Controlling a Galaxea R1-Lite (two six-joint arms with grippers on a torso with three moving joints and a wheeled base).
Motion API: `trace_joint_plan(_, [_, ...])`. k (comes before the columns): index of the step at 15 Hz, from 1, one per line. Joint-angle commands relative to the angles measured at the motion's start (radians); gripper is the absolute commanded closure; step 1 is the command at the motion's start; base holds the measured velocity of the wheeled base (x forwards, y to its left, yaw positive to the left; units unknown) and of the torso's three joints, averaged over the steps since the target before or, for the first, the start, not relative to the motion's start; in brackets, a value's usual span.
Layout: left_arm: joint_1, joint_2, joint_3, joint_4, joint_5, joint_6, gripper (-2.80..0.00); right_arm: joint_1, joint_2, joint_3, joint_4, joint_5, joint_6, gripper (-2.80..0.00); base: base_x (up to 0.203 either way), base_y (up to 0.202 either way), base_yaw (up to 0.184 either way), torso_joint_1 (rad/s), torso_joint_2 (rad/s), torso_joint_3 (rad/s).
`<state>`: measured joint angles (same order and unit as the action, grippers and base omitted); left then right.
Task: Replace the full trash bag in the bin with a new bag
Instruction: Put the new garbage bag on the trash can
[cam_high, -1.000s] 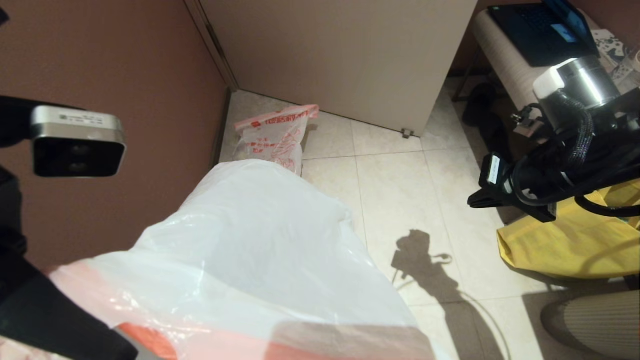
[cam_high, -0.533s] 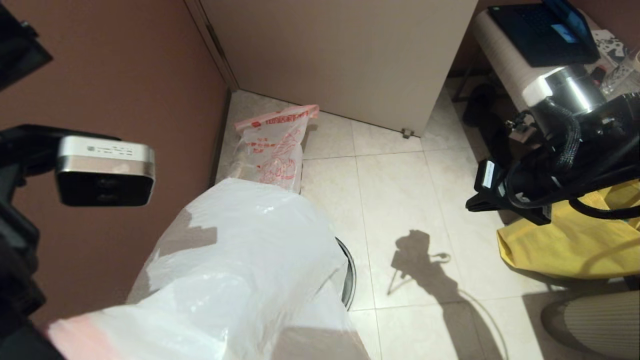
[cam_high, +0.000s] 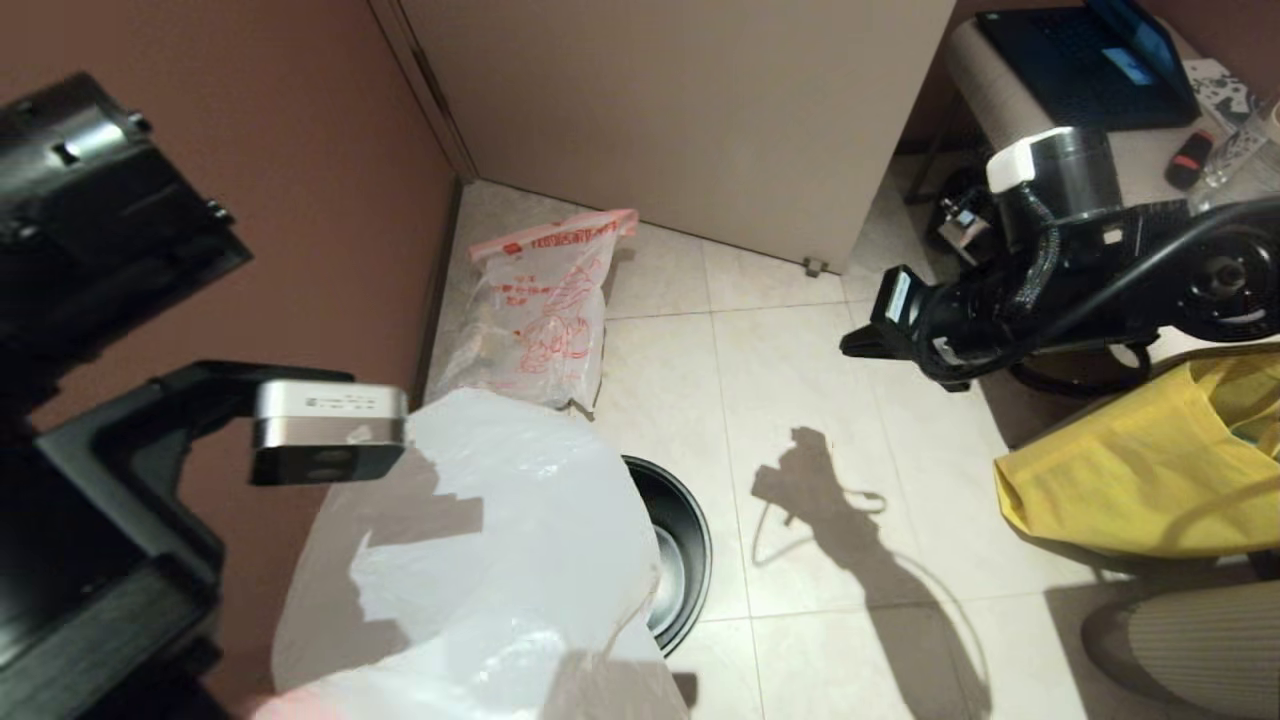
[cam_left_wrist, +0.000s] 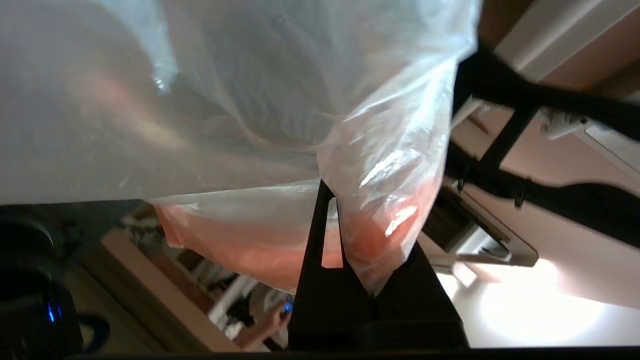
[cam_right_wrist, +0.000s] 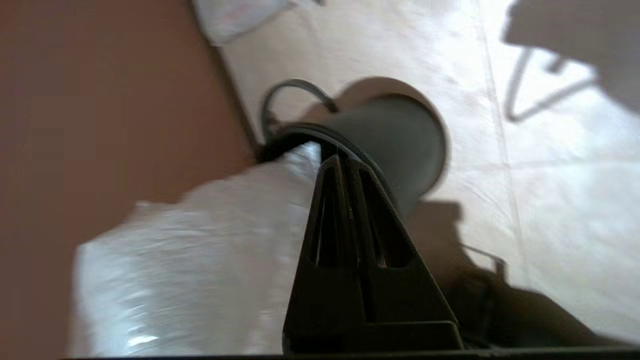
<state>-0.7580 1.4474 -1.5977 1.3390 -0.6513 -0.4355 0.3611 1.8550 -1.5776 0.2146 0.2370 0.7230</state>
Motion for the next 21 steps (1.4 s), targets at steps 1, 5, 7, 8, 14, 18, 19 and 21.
trace_joint_plan(1, [0.013, 0.012, 0.022, -0.049, -0.006, 0.004, 0.00, 0.010, 0.114, -0.064, -0.078, 0.074, 0.004, 0.00, 0.000, 0.000, 0.000, 0.000, 0.00, 0.000])
trace_joint_plan(5, [0.024, 0.033, 0.017, -0.050, -0.136, 0.020, 0.00, 0.046, 0.306, -0.331, -0.074, 0.133, 0.021, 0.00, 0.000, 0.000, 0.000, 0.000, 0.00, 0.000])
trace_joint_plan(7, [0.067, 0.047, 0.030, -0.048, -0.140, 0.057, 0.00, 0.084, 0.360, -0.387, -0.056, 0.233, 0.027, 0.00, 0.000, 0.000, 0.000, 0.000, 0.00, 0.000])
trace_joint_plan(8, [0.097, 0.054, 0.040, -0.049, -0.146, 0.094, 0.00, 0.105, 0.374, -0.391, -0.052, 0.292, 0.027, 0.00, 0.000, 0.000, 0.000, 0.000, 0.00, 0.000])
trace_joint_plan(14, [0.171, 0.123, 0.078, -0.053, -0.195, 0.165, 0.00, 0.184, 0.389, -0.390, 0.073, 0.403, 0.022, 0.00, 0.000, 0.000, 0.000, 0.000, 0.00, 0.000])
trace_joint_plan(18, [0.227, 0.160, 0.074, -0.096, -0.198, 0.165, 0.00, 0.211, 0.368, -0.385, 0.358, 0.400, -0.098, 0.00, 0.000, 0.000, 0.000, 0.000, 0.00, 0.000])
trace_joint_plan(19, [0.233, 0.183, 0.074, -0.110, -0.198, 0.165, 0.00, 0.213, 0.364, -0.382, 0.418, 0.400, -0.107, 0.00, 0.000, 0.000, 0.000, 0.000, 0.00, 0.000])
trace_joint_plan(21, [0.251, 0.221, 0.078, -0.145, -0.198, 0.166, 0.00, 0.207, 0.368, -0.375, 0.518, 0.400, -0.137, 0.00, 0.000, 0.000, 0.000, 0.000, 0.00, 0.000])
